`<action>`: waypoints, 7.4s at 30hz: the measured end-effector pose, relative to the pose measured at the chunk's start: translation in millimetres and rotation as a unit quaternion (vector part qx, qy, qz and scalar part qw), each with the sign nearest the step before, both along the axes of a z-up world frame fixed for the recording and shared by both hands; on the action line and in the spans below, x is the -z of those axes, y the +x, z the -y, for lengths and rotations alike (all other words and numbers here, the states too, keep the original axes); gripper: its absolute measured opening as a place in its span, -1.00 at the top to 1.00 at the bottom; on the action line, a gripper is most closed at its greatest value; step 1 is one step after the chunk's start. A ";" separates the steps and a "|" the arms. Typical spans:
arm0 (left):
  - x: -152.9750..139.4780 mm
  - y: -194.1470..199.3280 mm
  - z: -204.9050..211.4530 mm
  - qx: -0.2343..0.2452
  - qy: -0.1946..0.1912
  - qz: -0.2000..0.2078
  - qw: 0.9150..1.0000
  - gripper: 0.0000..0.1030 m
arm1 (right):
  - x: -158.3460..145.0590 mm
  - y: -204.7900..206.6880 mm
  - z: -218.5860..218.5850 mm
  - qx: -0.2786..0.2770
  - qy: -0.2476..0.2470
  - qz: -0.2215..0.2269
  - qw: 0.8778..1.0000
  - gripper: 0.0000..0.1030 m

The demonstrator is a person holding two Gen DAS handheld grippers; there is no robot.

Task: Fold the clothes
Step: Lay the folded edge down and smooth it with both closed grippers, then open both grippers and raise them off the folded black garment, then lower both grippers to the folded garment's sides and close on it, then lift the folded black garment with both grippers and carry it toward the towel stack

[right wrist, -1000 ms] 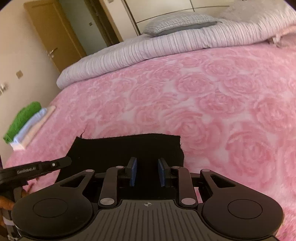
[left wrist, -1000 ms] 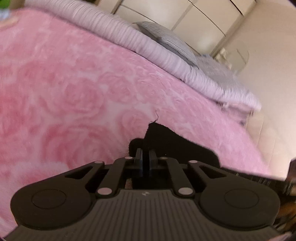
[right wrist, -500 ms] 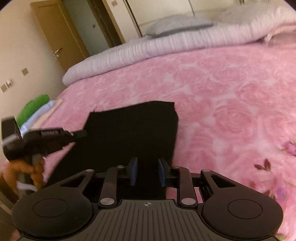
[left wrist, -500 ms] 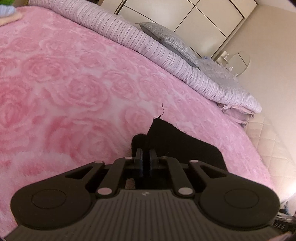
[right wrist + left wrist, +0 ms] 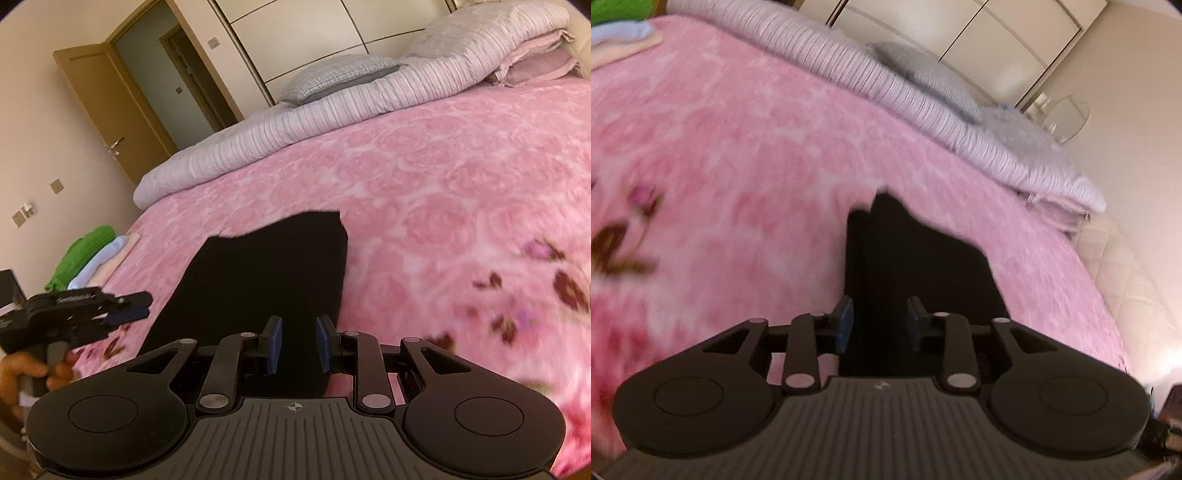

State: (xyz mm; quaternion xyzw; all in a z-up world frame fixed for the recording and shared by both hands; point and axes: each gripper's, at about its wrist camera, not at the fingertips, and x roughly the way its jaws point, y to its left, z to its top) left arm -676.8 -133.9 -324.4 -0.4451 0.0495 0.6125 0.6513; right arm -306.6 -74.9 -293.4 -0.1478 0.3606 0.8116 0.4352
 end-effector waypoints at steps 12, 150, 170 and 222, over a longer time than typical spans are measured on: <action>35.1 0.6 29.2 -0.016 -0.024 0.031 0.999 0.78 | 13.7 -17.4 12.5 -0.014 -0.021 0.015 1.000 0.52; -127.0 -76.1 -87.6 -0.054 -0.114 0.194 0.973 0.48 | -88.0 -78.2 -191.5 -0.099 -0.337 -0.155 0.923 0.20; -225.9 -471.5 -19.4 -0.067 -0.038 0.148 0.986 0.48 | -161.6 -472.7 -126.4 -0.138 -0.287 -0.216 0.923 0.20; -150.8 -701.5 -118.7 -0.056 -0.051 -0.004 0.997 0.69 | -110.8 -766.6 -181.8 -0.166 -0.131 0.017 0.977 0.59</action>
